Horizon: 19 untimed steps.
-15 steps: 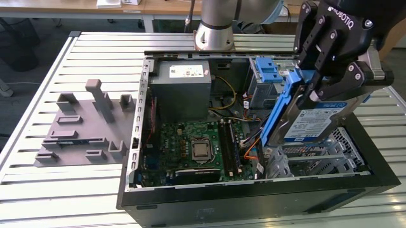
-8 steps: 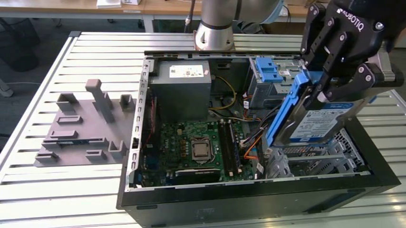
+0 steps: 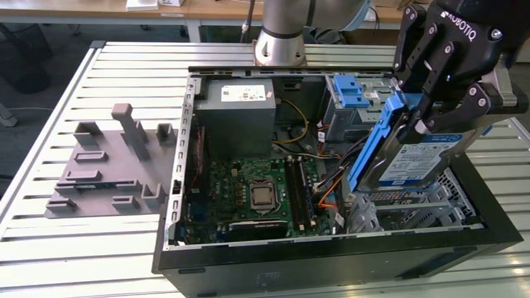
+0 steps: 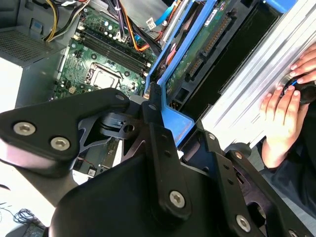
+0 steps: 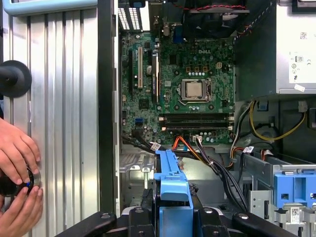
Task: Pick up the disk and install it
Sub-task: 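Insert the disk into the insertion slot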
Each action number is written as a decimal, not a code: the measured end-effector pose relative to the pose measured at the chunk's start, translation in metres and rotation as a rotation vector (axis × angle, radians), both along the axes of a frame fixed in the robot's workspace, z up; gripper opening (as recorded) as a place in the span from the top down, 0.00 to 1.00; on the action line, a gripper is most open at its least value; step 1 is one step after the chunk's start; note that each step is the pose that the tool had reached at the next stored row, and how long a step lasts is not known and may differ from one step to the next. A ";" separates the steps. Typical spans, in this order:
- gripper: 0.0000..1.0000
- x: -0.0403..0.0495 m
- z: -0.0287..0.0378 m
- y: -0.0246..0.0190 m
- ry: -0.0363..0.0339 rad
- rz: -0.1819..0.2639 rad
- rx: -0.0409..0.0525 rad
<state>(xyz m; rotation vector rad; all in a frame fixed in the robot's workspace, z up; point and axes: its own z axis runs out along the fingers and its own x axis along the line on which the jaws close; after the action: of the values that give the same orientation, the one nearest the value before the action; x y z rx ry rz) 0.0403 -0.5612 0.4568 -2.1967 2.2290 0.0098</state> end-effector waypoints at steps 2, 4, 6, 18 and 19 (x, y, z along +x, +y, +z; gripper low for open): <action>0.64 0.0000 0.0000 0.0000 0.0000 0.000 0.0000; 0.64 0.0001 0.0000 0.0000 0.0000 0.000 0.0000; 0.64 0.0005 0.0000 0.0000 0.0000 0.000 0.0000; 0.64 0.0164 -0.0045 -0.0016 0.0002 0.000 0.0000; 0.64 0.0182 -0.0052 -0.0016 0.0001 0.001 0.0000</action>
<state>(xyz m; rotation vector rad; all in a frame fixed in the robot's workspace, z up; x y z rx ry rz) 0.0584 -0.5628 0.4516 -2.1974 2.2286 0.0099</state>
